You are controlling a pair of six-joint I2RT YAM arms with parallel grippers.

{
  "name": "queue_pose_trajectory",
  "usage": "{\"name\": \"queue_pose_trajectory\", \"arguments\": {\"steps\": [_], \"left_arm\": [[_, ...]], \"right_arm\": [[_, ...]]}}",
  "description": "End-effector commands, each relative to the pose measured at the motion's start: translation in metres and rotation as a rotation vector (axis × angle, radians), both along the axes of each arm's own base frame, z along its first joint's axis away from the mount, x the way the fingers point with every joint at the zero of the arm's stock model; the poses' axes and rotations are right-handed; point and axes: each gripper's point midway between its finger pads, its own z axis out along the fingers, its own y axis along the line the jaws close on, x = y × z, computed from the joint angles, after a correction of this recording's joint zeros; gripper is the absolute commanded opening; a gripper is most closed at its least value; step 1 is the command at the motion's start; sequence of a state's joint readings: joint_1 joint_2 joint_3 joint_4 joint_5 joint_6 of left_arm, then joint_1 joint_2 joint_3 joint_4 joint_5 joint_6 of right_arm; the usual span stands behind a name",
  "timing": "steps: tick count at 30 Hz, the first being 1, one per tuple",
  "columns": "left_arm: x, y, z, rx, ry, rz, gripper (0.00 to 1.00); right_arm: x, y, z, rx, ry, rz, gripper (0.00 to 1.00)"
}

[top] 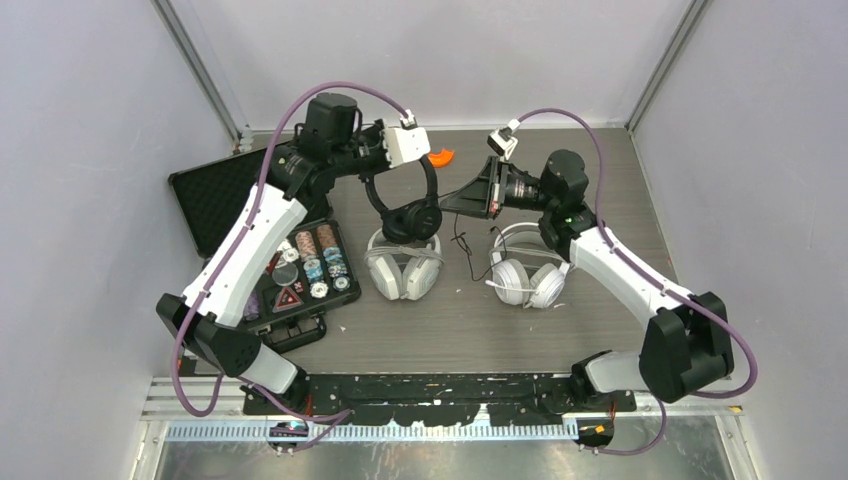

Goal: Wrap the headphones
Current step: Wrap the headphones cable around the headphones.

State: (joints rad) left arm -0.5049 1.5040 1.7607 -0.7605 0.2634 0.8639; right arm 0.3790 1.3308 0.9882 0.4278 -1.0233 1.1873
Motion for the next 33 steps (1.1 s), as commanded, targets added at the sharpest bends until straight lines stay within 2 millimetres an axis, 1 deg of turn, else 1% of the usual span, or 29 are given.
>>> {"name": "queue_pose_trajectory", "arguments": {"steps": [1, 4, 9, 12, 16, 22, 28, 33], "left_arm": [[0.011, 0.024, 0.008, 0.034, -0.044, 0.120, 0.00], [0.012, 0.024, 0.011, 0.012, -0.039, 0.144, 0.00], [0.014, 0.024, 0.015, -0.035, -0.021, 0.217, 0.00], [0.013, 0.023, 0.015, -0.051, -0.005, 0.253, 0.00], [0.010, 0.020, 0.012, -0.056, 0.012, 0.274, 0.00], [0.012, 0.027, 0.010, -0.062, 0.034, 0.369, 0.00], [0.014, 0.031, 0.011, -0.098, 0.100, 0.464, 0.00], [0.013, 0.031, 0.006, -0.116, 0.149, 0.539, 0.00]], "right_arm": [[-0.010, -0.007, 0.050, 0.155, -0.108, 0.043, 0.00], [-0.007, -0.006, 0.056, 0.189, -0.100, 0.034, 0.00], [0.002, -0.001, 0.062, 0.216, -0.101, 0.004, 0.08], [0.008, 0.002, 0.066, 0.227, -0.102, -0.012, 0.10], [0.013, 0.011, 0.068, 0.237, -0.102, -0.013, 0.10], [0.015, 0.024, 0.073, 0.244, -0.108, 0.003, 0.10], [0.014, 0.036, 0.068, 0.213, -0.120, -0.004, 0.10], [0.015, 0.044, 0.068, 0.172, -0.136, -0.019, 0.10]]}}
